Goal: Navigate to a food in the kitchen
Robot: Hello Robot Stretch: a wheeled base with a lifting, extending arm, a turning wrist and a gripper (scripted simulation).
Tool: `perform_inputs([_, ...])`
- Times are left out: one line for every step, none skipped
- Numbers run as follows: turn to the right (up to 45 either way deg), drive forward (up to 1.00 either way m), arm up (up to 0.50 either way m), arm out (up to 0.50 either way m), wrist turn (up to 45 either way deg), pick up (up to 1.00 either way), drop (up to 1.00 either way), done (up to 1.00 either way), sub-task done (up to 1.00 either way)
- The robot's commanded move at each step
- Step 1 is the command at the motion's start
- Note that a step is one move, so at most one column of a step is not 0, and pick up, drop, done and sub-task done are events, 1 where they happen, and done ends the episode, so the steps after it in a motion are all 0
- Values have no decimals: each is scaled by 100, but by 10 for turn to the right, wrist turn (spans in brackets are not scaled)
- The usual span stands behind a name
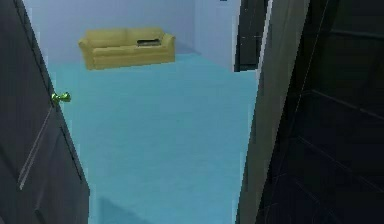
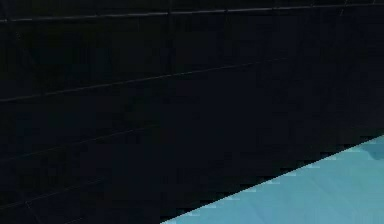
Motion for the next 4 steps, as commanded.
perform_inputs([0, 100, 0, 0, 0, 0, 0, 0, 0])
perform_inputs([60, 0, 0, 0, 0, 0, 0, 0, 0])
perform_inputs([0, 5, 0, 0, 0, 0, 0, 0, 0])
perform_inputs([90, 0, 0, 0, 0, 0, 0, 0, 0])
